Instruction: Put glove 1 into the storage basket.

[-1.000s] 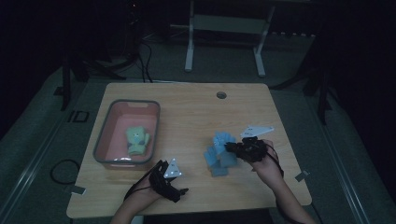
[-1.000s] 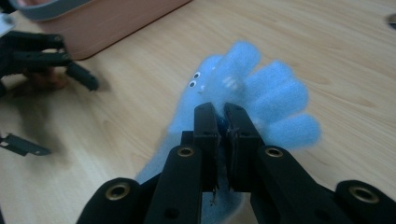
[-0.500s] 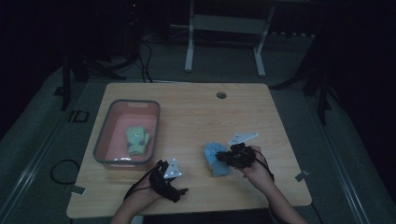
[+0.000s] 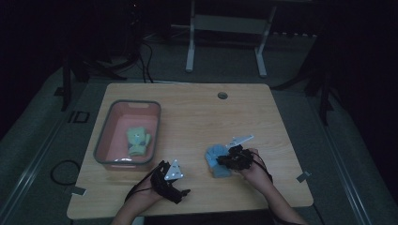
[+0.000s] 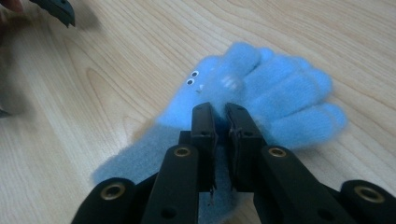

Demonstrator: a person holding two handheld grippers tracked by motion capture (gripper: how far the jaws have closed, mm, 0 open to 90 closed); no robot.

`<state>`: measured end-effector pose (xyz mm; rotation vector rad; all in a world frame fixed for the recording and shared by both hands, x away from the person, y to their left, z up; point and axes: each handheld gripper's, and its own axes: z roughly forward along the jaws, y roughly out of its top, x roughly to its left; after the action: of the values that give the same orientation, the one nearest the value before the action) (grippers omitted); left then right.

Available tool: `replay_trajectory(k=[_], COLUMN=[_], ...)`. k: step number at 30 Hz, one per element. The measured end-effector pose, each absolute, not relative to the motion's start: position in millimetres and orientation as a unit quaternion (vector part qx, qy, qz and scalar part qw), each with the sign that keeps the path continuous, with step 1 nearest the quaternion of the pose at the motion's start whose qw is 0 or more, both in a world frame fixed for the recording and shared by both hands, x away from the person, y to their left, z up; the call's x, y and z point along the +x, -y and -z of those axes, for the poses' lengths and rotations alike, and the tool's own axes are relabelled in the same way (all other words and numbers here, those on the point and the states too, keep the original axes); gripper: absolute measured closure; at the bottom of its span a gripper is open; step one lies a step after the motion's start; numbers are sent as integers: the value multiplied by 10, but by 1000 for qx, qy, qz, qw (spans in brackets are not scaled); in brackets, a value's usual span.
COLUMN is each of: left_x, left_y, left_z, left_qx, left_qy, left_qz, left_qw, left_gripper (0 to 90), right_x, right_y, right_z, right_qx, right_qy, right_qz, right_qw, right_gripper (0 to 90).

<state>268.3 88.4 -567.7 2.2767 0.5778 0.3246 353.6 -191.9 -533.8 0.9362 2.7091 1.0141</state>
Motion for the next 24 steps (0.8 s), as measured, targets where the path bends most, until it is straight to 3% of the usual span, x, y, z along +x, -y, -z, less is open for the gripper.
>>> replay_trajectory(k=[3, 11, 24], left_x=[2681, 2701, 2670], left_y=[-884, -811, -600], left_z=[5653, 5605, 5525], left_qx=[885, 883, 880], left_qy=[-232, -271, -270], left_qz=[-129, -138, -125], left_qw=[384, 359, 370], left_gripper=[60, 70, 96], right_x=[3538, 3499, 3475], right_y=[1917, 1980, 2177], right_z=[5336, 5202, 5147], right_qx=[309, 303, 326], right_qy=[-890, -885, -864], right_qz=[-330, -350, -381], right_qw=[47, 60, 38], right_gripper=[775, 445, 136])
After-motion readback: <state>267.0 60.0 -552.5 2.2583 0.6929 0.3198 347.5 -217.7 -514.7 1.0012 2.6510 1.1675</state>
